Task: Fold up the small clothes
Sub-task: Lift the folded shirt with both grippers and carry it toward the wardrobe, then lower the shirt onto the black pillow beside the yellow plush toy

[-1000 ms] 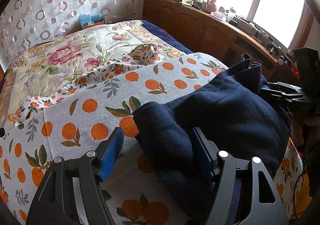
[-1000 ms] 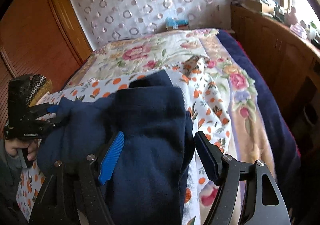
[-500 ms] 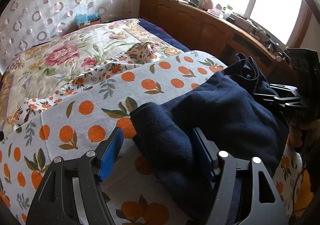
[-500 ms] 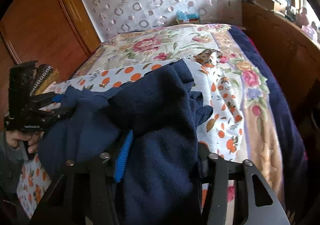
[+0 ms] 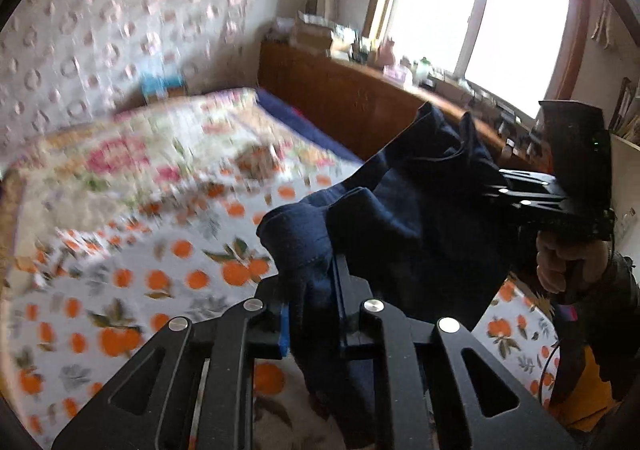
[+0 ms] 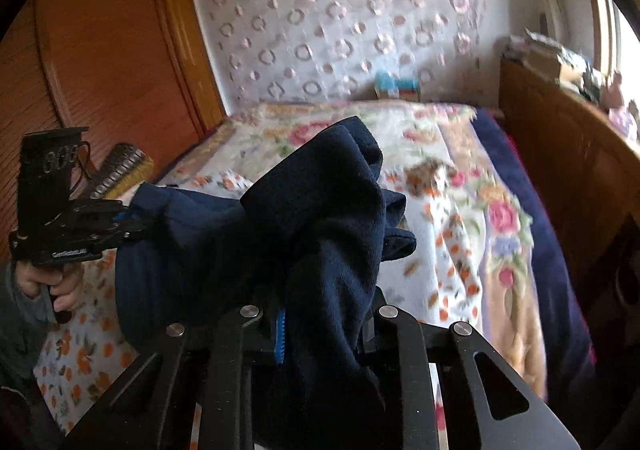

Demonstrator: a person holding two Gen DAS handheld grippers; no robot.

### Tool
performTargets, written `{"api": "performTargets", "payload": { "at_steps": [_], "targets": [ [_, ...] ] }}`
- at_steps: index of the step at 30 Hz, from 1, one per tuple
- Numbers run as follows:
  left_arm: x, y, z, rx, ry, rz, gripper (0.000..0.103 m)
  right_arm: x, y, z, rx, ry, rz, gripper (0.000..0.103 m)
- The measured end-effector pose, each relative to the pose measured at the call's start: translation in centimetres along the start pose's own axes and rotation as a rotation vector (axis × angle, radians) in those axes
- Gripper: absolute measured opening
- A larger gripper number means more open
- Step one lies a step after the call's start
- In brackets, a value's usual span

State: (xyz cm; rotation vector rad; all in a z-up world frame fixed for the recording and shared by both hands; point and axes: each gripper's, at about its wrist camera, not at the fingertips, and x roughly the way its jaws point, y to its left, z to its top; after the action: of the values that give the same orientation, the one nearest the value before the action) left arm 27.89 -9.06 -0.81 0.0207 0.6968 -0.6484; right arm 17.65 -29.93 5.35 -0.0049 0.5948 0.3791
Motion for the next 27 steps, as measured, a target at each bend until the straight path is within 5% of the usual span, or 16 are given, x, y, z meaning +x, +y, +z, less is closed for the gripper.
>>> {"api": "performTargets", "payload": {
  "at_steps": [13,27],
  "targets": [
    [-13.3,5.9,-2.1,-0.052,-0.185,0.257,0.017,1.8,12.0,4.6,-0.226,-0.102,0.135,0.023],
    [-22.0,14.0,-7.1,-0.191,-0.311,0.463,0.017,12.5,23.0,13.2,-0.486,-0.089,0.269,0.023]
  ]
}}
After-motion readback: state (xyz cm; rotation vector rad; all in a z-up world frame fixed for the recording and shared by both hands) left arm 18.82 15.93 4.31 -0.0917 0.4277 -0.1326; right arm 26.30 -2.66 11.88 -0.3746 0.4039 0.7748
